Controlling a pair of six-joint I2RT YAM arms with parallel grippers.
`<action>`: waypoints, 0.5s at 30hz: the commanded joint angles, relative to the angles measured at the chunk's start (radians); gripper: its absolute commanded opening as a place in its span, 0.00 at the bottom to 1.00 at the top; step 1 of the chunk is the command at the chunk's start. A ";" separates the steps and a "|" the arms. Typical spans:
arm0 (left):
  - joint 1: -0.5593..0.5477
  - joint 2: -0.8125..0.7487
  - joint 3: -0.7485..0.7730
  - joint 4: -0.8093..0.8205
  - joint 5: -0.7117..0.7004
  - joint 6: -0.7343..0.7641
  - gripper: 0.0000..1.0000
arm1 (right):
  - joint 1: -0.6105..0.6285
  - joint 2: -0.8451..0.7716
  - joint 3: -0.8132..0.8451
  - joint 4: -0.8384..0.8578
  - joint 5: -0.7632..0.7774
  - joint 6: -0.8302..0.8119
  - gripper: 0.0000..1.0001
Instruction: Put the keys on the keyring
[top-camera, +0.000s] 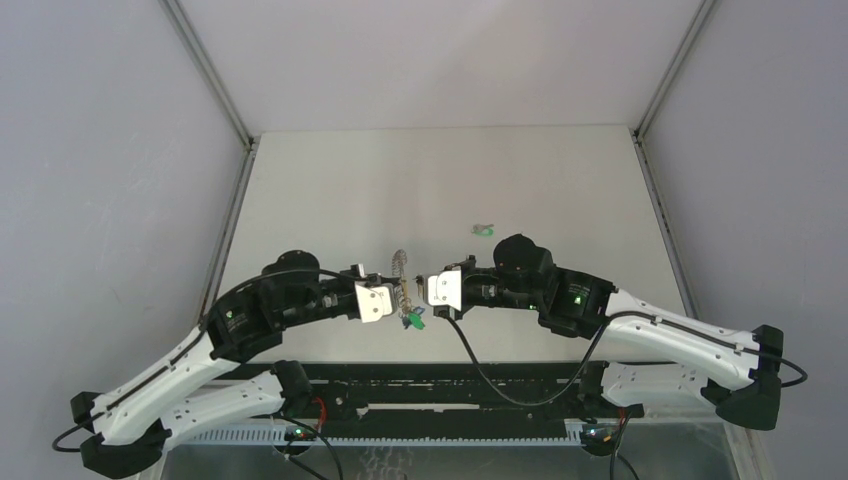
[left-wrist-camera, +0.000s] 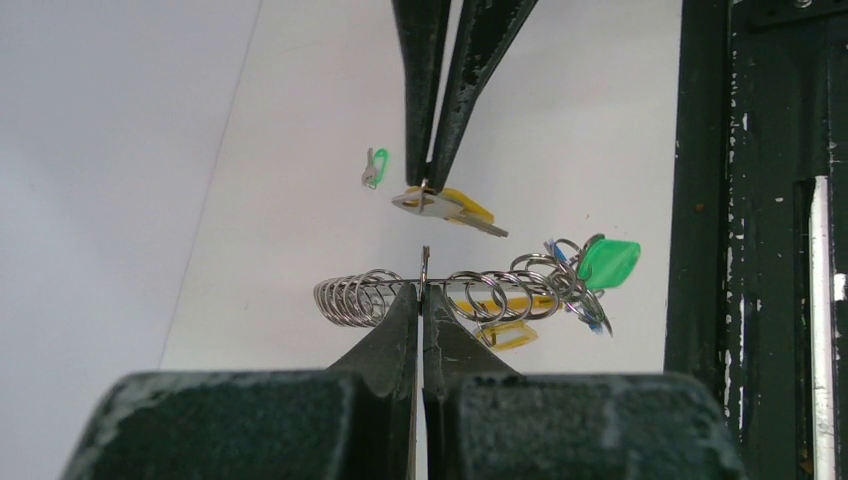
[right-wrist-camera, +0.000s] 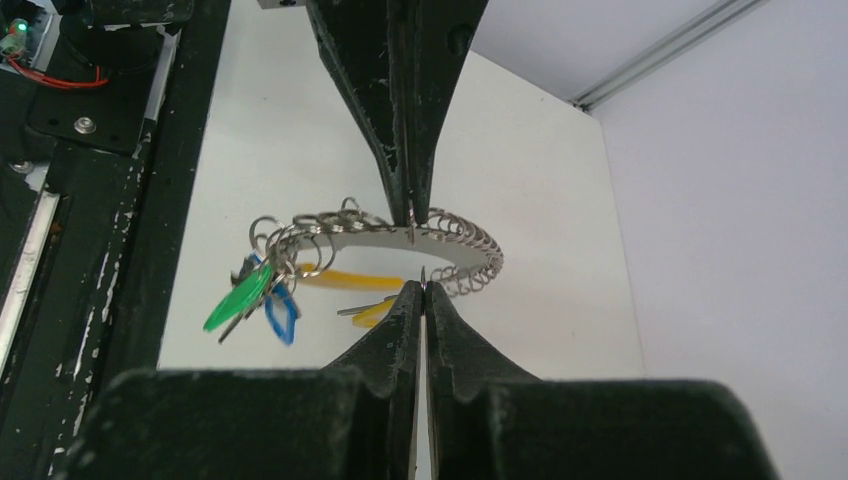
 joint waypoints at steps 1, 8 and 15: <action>-0.004 0.003 -0.020 0.073 0.043 0.008 0.00 | 0.017 -0.002 -0.004 0.075 0.019 -0.028 0.00; -0.004 0.012 -0.022 0.079 0.052 0.002 0.00 | 0.042 0.009 -0.004 0.069 0.039 -0.045 0.00; -0.004 0.008 -0.022 0.083 0.056 -0.003 0.00 | 0.055 0.023 -0.004 0.065 0.080 -0.048 0.00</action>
